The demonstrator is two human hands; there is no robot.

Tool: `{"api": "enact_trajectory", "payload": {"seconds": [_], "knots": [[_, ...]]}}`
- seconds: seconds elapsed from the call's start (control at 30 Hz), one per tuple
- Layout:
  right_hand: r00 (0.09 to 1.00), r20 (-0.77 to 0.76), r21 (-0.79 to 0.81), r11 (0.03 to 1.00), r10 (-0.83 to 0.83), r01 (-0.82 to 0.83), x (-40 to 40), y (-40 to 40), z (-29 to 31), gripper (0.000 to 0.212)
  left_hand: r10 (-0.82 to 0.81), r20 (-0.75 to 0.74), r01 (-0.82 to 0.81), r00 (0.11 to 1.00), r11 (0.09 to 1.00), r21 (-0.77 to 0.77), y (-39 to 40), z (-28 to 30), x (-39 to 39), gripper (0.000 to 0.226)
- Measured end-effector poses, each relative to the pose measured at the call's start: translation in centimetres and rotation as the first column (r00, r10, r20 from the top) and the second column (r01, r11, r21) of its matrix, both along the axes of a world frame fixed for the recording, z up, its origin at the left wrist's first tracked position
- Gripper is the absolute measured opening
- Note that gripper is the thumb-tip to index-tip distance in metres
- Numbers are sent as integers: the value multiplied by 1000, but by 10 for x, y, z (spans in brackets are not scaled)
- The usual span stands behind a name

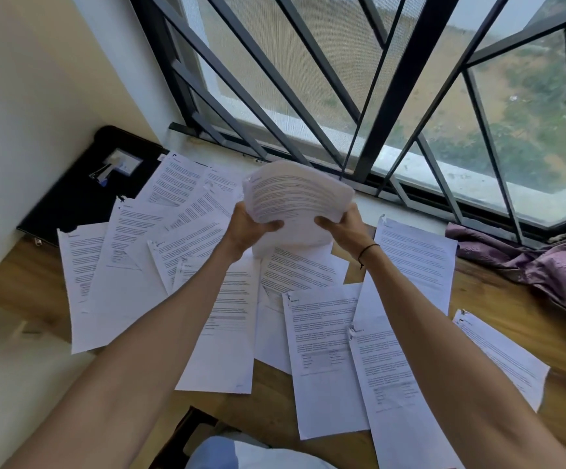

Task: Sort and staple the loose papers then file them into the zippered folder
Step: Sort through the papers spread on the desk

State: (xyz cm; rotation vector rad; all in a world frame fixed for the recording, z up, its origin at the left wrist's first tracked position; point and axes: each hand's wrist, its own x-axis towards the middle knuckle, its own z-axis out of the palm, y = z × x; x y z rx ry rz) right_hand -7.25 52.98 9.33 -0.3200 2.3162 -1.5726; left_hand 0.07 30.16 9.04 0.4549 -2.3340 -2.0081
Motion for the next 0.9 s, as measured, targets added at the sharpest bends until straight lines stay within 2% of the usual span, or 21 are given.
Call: {"api": "enact_trajectory", "payload": {"seconds": [0.07,0.2,0.33,0.4,0.53,0.67,0.9], "knots": [[999,-4,46,998,-44,45,3,0,-10,22,-28,21,29,999,999,-38,2,-2,-1,38],[995,-39,-7,996,-88,88,0,-4,-7,21,62,-51,-63,997,998,-1,2,4,-11,25],[998,38,60,997,-48,45,10,-7,-15,9,3,68,1,998,998,-66,0,-15,-3,22],[996,70,72,996,-52,47,16,-8,-20,6,9,75,-2,997,997,-84,2,-20,2,21],[994,80,42,997,-72,69,15,-16,-15,9,111,7,-110,994,991,-81,-1,-12,-3,36],[1000,5,59,998,7,-8,8,-24,-17,22,186,-75,-189,980,981,-35,-15,-2,-3,24],[995,59,83,993,83,-88,14,-19,-42,31,353,4,-353,936,936,6,-58,-14,17,23]]}}
